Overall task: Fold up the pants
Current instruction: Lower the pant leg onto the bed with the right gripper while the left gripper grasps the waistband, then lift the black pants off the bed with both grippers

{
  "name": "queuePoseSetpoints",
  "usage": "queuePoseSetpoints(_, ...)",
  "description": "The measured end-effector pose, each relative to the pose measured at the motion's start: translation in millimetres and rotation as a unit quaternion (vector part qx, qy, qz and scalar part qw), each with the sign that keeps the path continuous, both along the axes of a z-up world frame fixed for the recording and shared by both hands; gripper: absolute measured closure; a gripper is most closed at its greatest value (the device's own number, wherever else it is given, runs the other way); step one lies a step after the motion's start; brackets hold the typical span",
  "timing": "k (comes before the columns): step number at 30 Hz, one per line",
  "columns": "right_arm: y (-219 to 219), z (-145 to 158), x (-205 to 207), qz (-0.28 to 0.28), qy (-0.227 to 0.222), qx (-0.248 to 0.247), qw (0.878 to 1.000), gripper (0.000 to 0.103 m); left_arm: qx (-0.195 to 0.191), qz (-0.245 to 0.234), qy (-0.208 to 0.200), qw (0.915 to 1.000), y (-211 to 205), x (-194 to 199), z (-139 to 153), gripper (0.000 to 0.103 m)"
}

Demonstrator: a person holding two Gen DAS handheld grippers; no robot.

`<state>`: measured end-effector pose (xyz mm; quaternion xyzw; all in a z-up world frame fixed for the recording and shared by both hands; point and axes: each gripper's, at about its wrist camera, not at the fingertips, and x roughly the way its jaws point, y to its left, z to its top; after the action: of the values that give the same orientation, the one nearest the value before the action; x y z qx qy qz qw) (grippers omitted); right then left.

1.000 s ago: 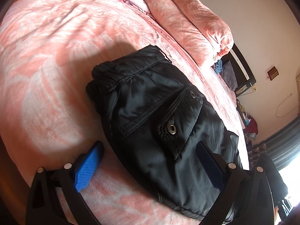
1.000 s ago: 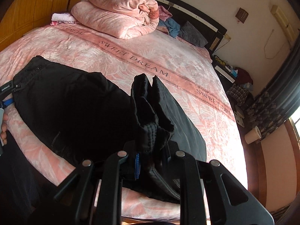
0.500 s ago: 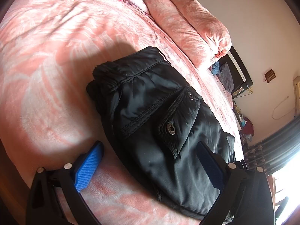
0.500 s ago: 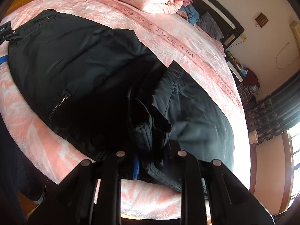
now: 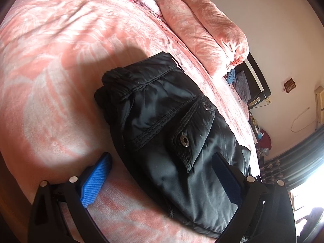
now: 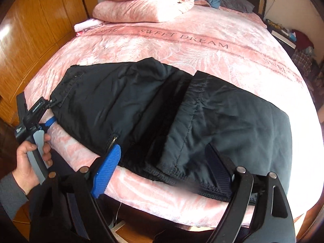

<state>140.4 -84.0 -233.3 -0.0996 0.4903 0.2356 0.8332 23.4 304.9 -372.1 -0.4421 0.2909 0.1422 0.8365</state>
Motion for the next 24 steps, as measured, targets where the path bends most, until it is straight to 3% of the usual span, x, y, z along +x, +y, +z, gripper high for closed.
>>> queuePoseSetpoints(2, -1, -1, 13, -0.025, 0.014, 0.003, 1.0, 0.032, 0.0, 0.0, 0.0, 1.0, 0, 0, 0, 0.004)
queuePoseSetpoints(5, 2, -16, 29, -0.045, 0.043, -0.015, 0.998, 0.038, -0.002, -0.003, -0.002, 1.0, 1, -1, 0, 0.004)
queuePoseSetpoints(8, 1, -32, 30, -0.061, 0.072, -0.03, 0.995, 0.053, -0.007, -0.007, -0.007, 0.9999, 3, -3, -1, 0.004)
queuePoseSetpoints(10, -1, -40, 29, -0.062, 0.096, -0.011, 0.993, 0.082, -0.009, -0.008, -0.01, 0.9999, 4, -3, -1, 0.004)
queuePoseSetpoints(12, -1, -40, 27, -0.057, 0.102, 0.005, 0.993, 0.098, -0.009, -0.007, -0.01, 0.9999, 4, -3, -1, 0.004)
queuePoseSetpoints(20, -1, -11, 16, -0.045, 0.09, 0.048, 0.994, 0.101, -0.01, -0.006, -0.011, 0.9999, 5, -3, -2, 0.004)
queuePoseSetpoints(24, 0, -32, 19, -0.046, 0.118, 0.04, 0.991, 0.101, -0.008, -0.003, -0.01, 0.9999, 5, -2, -2, 0.004)
